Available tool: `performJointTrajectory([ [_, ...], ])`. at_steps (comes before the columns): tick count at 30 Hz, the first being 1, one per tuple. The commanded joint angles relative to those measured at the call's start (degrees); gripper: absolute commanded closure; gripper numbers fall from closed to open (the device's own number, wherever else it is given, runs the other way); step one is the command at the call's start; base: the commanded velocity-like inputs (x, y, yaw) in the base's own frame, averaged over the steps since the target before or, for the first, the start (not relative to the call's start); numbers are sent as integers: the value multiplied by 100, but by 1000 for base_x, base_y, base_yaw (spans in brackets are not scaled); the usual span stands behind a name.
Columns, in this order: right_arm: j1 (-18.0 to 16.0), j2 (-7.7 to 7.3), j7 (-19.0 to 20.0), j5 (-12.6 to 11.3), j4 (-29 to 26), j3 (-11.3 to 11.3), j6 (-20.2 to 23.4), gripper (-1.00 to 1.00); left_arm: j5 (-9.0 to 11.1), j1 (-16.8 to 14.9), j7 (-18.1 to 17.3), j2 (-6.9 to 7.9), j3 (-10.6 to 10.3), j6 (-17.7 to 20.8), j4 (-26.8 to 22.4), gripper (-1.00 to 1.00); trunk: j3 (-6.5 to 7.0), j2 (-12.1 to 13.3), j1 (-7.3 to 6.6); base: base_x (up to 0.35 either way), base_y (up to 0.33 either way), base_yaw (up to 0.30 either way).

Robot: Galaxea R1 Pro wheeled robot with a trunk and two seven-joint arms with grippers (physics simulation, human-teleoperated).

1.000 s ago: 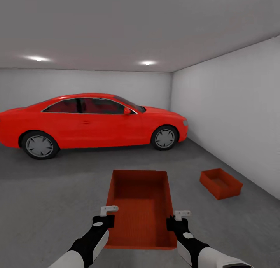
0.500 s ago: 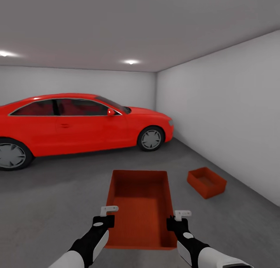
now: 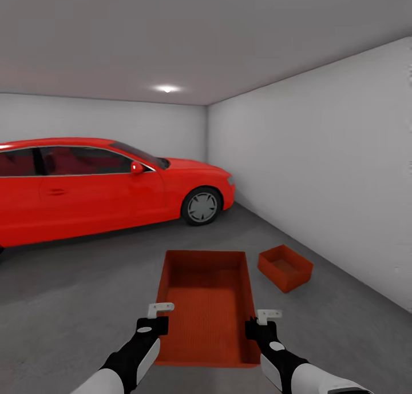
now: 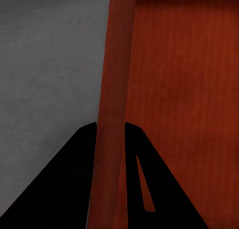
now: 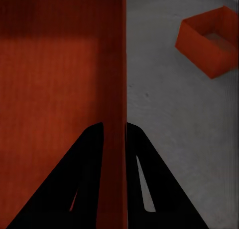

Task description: Move the two storage containers from the living room to the garage. In the garage, place one container on the floor and stack the other container on top of it (either order is fine).

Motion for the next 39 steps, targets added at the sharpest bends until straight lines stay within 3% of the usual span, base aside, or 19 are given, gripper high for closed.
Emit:
performJointTrajectory([
  [1,-3,-58,7,-45,-6,-59,-378,100,85,-5,64,15,91,37,-2,100,-1,-3,5,322,71,-243],
  [39,-3,-58,7,-45,-6,-59,-378,100,95,-2,64,38,91,38,5,100,-1,-3,5,321,149,-243],
])
